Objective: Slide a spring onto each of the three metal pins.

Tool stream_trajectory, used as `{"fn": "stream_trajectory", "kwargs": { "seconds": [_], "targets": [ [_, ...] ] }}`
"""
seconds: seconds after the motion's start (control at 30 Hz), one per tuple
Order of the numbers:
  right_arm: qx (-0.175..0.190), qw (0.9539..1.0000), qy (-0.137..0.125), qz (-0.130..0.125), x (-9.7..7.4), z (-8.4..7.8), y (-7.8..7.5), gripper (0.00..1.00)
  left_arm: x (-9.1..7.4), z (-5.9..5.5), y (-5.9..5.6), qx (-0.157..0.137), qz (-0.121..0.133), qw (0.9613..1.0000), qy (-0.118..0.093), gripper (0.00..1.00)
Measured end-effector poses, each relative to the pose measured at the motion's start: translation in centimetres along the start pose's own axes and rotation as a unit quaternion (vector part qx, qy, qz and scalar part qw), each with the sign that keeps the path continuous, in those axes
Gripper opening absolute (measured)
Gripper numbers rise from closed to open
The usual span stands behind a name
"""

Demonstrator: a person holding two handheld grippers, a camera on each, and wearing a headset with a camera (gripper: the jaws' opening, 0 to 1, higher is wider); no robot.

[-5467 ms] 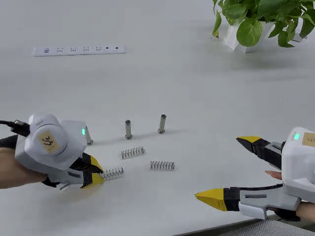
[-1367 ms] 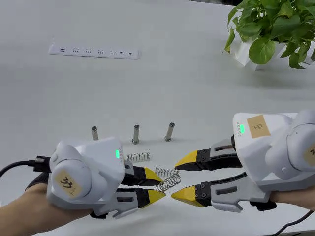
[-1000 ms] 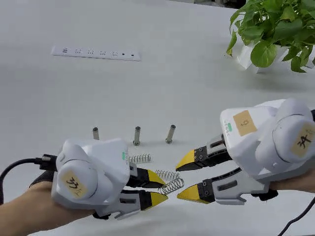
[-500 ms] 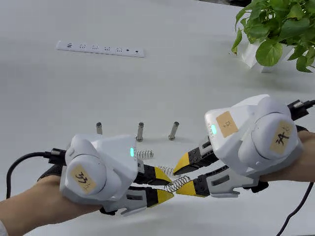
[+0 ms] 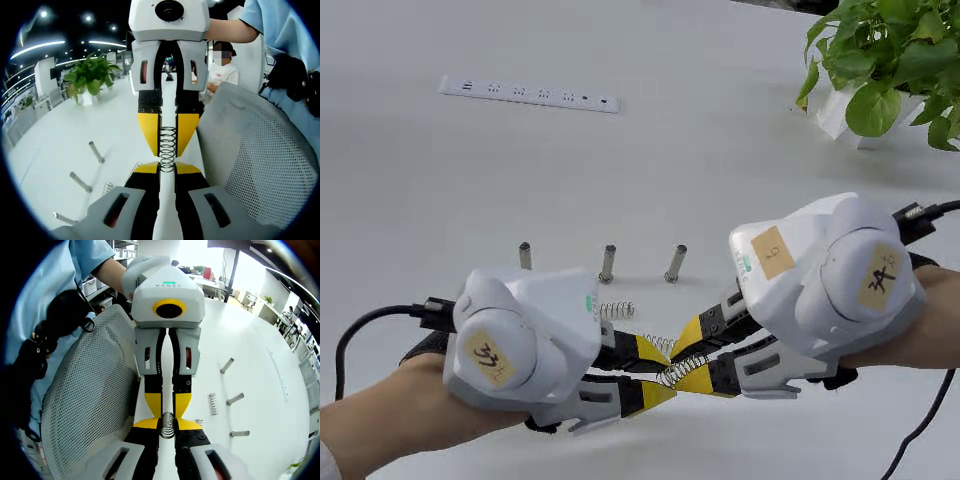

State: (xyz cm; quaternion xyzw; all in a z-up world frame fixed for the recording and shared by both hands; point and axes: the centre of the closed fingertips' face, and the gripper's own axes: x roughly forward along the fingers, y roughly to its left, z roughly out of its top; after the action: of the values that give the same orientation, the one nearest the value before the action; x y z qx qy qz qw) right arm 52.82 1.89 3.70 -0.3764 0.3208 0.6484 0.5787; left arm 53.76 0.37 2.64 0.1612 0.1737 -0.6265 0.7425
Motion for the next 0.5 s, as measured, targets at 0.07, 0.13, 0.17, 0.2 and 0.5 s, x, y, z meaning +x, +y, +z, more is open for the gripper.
{"fn": "stream_trajectory", "kwargs": {
  "seconds": [0.07,0.13,0.17,0.2,0.5],
  "targets": [
    [0.000,1.0000,0.001,0.001,-0.02,0.06,-0.03,0.07,0.00,0.03,-0.02,0.000,0.001,1.0000,-0.001,0.06],
    [0.002,1.0000,0.002,0.001,-0.08,0.09,-0.06,0.07,-0.04,0.07,0.02,-0.001,0.002,1.0000,-0.003,0.06],
    [0.004,1.0000,0.003,0.003,-0.10,0.11,-0.04,0.07,-0.05,0.10,-0.01,-0.001,0.002,1.0000,-0.004,0.06],
    [0.005,1.0000,0.003,0.006,-0.12,0.15,0.02,0.07,-0.06,0.13,-0.09,-0.003,0.001,1.0000,-0.006,0.07],
    [-0.001,1.0000,0.007,0.007,-0.04,0.50,-0.33,0.07,-0.43,-0.04,0.33,-0.009,0.023,0.9996,-0.017,0.07]
  ]
}}
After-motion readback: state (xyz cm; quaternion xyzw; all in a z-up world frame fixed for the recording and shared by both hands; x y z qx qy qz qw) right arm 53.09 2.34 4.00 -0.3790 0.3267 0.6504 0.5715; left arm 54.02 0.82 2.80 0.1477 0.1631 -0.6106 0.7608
